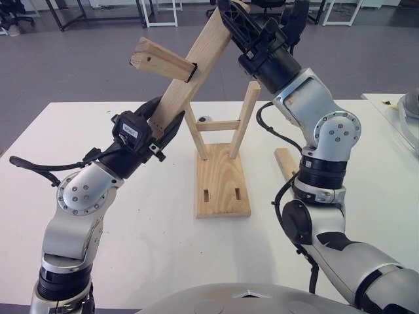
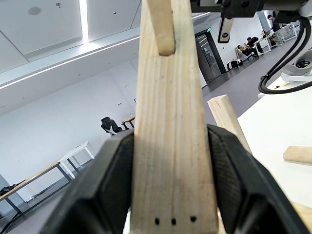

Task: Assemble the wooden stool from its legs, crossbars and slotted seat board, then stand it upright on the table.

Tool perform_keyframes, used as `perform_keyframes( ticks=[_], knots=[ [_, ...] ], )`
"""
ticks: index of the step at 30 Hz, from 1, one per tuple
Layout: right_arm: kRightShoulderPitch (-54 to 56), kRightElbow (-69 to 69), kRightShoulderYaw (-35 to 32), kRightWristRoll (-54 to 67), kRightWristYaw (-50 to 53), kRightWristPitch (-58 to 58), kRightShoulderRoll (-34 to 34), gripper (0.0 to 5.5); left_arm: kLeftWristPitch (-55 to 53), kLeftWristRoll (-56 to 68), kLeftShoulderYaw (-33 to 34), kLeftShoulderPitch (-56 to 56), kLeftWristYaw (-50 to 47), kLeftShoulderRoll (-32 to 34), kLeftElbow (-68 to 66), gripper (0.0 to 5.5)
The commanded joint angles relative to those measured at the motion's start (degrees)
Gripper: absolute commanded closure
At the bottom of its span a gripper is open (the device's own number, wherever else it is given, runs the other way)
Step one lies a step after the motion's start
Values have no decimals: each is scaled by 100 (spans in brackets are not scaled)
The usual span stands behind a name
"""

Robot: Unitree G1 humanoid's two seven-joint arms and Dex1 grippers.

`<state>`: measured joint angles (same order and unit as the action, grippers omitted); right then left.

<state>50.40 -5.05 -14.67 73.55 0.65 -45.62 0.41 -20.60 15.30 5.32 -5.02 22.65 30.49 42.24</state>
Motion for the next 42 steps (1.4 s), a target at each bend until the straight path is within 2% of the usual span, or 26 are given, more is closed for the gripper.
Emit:
perform_keyframes(
  ticks=[1, 5, 11, 17, 26, 34, 38, 42],
  knots=[
    [-835, -1126, -282, -208, 954, 126, -324, 446, 34, 46, 264, 589, 125, 33, -34, 265],
    [-2385, -2682, -236, 32, 1966, -137, -648, 446, 317, -67, 631, 1362, -48, -222, -88, 200],
    [-3982, -3403, -346, 102, 2535, -70, -1150, 446, 365, 90, 1259, 1371, -1105, -1188, -566, 196],
    [-4315, -3451, -176, -347, 2264, 21, -1648, 446, 460, -123, 1318, 1446, -1333, -1343, -795, 196],
    [-4809, -3439, 509, -1511, 2118, 388, -1450, 446, 504, -184, 1291, 1327, -1316, -1272, -878, 196],
    [-4727, -3573, 1253, -3327, 2197, 258, -1990, 444, 492, -278, 1264, 1309, -1277, -1240, -845, 196],
    [-4719, -3479, 1397, -3572, 1875, 261, -1938, 444, 488, -313, 1255, 1300, -1267, -1229, -852, 196],
    [-4825, -3060, 1482, -4001, 1065, 520, -2286, 445, 500, -389, 1181, 1314, -1274, -1225, -848, 196]
  ],
)
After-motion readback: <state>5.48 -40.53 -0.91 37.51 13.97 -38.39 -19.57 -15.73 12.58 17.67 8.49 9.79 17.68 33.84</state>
